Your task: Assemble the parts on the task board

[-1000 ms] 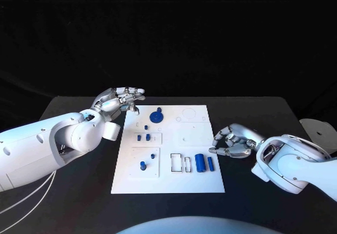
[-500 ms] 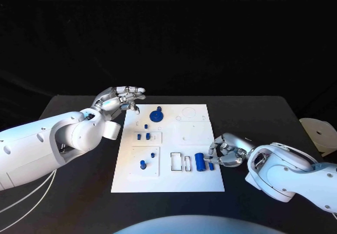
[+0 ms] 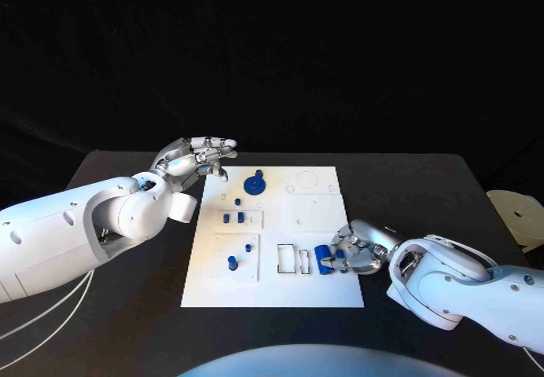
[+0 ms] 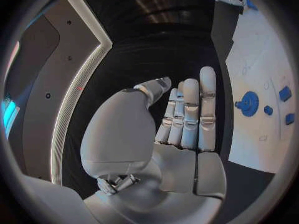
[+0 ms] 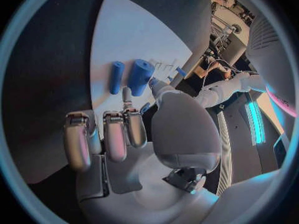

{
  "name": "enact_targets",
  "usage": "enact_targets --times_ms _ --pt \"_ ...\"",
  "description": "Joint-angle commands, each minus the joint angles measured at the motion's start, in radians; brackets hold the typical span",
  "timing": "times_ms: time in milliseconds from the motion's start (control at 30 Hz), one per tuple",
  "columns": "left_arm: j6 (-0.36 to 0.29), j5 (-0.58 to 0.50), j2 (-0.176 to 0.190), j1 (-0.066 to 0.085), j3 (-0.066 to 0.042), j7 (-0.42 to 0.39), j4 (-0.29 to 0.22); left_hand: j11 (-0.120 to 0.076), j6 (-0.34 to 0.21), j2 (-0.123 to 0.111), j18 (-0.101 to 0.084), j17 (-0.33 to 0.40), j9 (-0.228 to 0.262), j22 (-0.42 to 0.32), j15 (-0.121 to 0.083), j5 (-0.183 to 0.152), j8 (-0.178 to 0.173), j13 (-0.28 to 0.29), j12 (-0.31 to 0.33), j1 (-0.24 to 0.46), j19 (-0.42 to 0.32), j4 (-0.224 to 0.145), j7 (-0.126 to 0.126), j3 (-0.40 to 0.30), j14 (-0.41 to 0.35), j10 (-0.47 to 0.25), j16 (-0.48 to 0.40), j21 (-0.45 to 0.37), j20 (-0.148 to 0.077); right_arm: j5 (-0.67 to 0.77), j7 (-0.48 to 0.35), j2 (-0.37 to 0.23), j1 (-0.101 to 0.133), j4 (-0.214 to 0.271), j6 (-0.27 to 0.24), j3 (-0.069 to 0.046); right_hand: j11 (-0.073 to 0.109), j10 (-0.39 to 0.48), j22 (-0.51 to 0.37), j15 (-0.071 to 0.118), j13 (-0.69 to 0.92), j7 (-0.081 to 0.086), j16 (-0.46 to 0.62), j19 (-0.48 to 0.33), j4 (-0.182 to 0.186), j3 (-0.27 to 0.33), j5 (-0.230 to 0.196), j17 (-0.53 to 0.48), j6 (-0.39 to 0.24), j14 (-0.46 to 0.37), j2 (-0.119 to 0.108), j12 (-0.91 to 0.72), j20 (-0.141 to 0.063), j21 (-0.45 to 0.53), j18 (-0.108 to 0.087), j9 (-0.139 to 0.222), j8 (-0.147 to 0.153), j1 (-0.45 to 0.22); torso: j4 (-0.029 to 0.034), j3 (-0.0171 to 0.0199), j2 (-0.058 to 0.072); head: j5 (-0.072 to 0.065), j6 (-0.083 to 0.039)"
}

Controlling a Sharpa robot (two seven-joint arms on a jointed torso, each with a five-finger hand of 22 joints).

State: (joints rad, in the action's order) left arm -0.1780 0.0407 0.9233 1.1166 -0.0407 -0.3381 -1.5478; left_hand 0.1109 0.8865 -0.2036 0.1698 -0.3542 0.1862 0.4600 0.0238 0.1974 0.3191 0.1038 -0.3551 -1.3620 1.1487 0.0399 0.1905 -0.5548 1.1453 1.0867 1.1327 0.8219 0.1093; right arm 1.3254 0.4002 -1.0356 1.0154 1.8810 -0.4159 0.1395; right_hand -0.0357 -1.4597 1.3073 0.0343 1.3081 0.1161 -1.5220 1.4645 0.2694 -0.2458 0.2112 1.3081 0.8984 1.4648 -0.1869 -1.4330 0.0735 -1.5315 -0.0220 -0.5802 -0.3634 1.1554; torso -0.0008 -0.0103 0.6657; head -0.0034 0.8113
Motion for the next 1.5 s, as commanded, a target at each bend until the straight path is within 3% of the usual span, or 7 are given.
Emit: enact_targets --times_ms 33,367,667,800,1133,1267,1500 --pt "0.017 0.002 -0.001 0.000 0.000 -0.007 -0.002 0.001 -0.004 0.002 0.014 0.002 -0.001 -0.001 0.003 -0.002 -0.003 -0.001 0.003 0.006 0.001 0.000 0.003 0.000 -0.004 -0.006 -0.002 -0.007 0.002 0.029 0.011 0.009 -0.006 -0.004 0.010 0.001 0.001 -0.007 0.252 -0.001 0.100 -0.003 -0.006 0.090 0.006 0.000 0.006 0.116 -0.005 0.078 0.001 -0.004 0.000 -0.001 0.013 -0.001 -0.005 -0.001 -0.0010 -0.0004 0.000 0.003 0.002" --pt "0.018 0.002 0.001 0.000 0.000 -0.006 -0.003 0.001 -0.004 0.002 0.014 0.002 -0.001 -0.001 0.003 -0.002 -0.003 -0.001 0.003 0.006 0.001 0.000 0.003 0.000 -0.004 -0.006 -0.002 -0.007 0.002 0.080 0.046 0.043 -0.027 -0.032 0.033 0.001 0.002 -0.006 0.251 0.000 0.100 -0.004 -0.006 0.088 0.016 0.014 0.004 0.115 -0.005 0.077 -0.001 -0.004 0.000 0.003 0.012 -0.003 -0.009 -0.003 -0.0004 0.0000 0.000 0.007 0.003" --pt "0.019 0.002 0.003 0.000 0.000 -0.004 -0.004 0.001 -0.004 0.003 0.014 0.002 -0.001 -0.002 0.003 -0.001 -0.003 -0.001 0.002 0.007 0.001 0.001 0.003 0.001 -0.005 -0.007 -0.001 -0.007 0.003 0.093 0.074 0.061 -0.040 -0.043 0.016 0.001 0.008 -0.005 0.251 0.004 0.101 -0.011 -0.006 0.089 0.020 0.039 0.013 0.115 0.012 0.077 0.017 -0.002 -0.003 0.001 0.013 -0.011 -0.025 -0.007 -0.0006 -0.0012 -0.001 0.008 0.002" --pt "0.019 0.002 0.004 0.000 0.000 -0.003 -0.005 0.001 -0.004 0.003 0.014 0.002 -0.001 -0.002 0.003 -0.001 -0.003 -0.001 0.002 0.007 0.001 0.001 0.003 0.001 -0.005 -0.007 -0.001 -0.007 0.003 0.086 0.065 0.061 -0.041 -0.038 -0.025 0.000 0.015 -0.009 0.255 0.010 0.106 -0.020 -0.007 0.094 0.017 0.041 0.050 0.119 0.035 0.078 0.031 -0.004 -0.008 -0.010 0.015 -0.016 -0.039 0.017 -0.0016 -0.0007 -0.001 0.011 0.001" --pt "0.019 0.002 0.004 0.000 0.000 -0.004 -0.004 0.001 -0.004 0.003 0.014 0.002 -0.001 -0.002 0.003 -0.001 -0.003 -0.001 0.002 0.007 0.001 0.001 0.003 0.001 -0.005 -0.007 -0.001 -0.007 0.003 0.038 0.010 0.044 -0.035 0.011 -0.175 -0.003 0.032 -0.016 0.258 0.025 0.113 -0.038 -0.008 0.098 0.011 0.006 0.049 0.124 0.064 0.079 0.070 -0.006 -0.021 -0.021 0.018 -0.026 -0.057 0.088 -0.0022 -0.0013 -0.002 0.012 -0.003" --pt "0.020 0.002 0.003 0.000 0.000 -0.004 -0.003 0.001 -0.004 0.003 0.014 0.002 -0.001 -0.002 0.003 -0.001 -0.003 -0.001 0.002 0.007 0.001 0.001 0.003 0.001 -0.005 -0.007 -0.001 -0.007 0.003 0.016 -0.009 0.047 -0.023 0.026 -0.200 -0.004 0.033 -0.017 0.258 0.025 0.114 -0.038 -0.007 0.099 0.015 0.003 0.053 0.123 0.066 0.079 0.074 -0.006 -0.022 -0.022 0.018 -0.027 -0.057 0.087 -0.0018 -0.0013 -0.002 0.012 -0.006" --pt "0.022 0.002 0.002 -0.001 0.000 -0.004 -0.002 0.001 -0.004 0.003 0.014 0.002 -0.001 -0.002 0.003 -0.001 -0.003 -0.001 0.002 0.007 0.001 0.001 0.003 0.001 -0.005 -0.007 -0.001 -0.007 0.003 -0.029 -0.029 0.078 -0.014 0.024 -0.147 -0.005 0.033 -0.014 0.256 0.026 0.109 -0.037 -0.006 0.096 0.022 0.005 0.067 0.119 0.067 0.078 0.072 0.000 -0.024 -0.015 0.016 -0.028 -0.057 0.067 -0.0013 -0.0008 -0.001 0.015 -0.005"
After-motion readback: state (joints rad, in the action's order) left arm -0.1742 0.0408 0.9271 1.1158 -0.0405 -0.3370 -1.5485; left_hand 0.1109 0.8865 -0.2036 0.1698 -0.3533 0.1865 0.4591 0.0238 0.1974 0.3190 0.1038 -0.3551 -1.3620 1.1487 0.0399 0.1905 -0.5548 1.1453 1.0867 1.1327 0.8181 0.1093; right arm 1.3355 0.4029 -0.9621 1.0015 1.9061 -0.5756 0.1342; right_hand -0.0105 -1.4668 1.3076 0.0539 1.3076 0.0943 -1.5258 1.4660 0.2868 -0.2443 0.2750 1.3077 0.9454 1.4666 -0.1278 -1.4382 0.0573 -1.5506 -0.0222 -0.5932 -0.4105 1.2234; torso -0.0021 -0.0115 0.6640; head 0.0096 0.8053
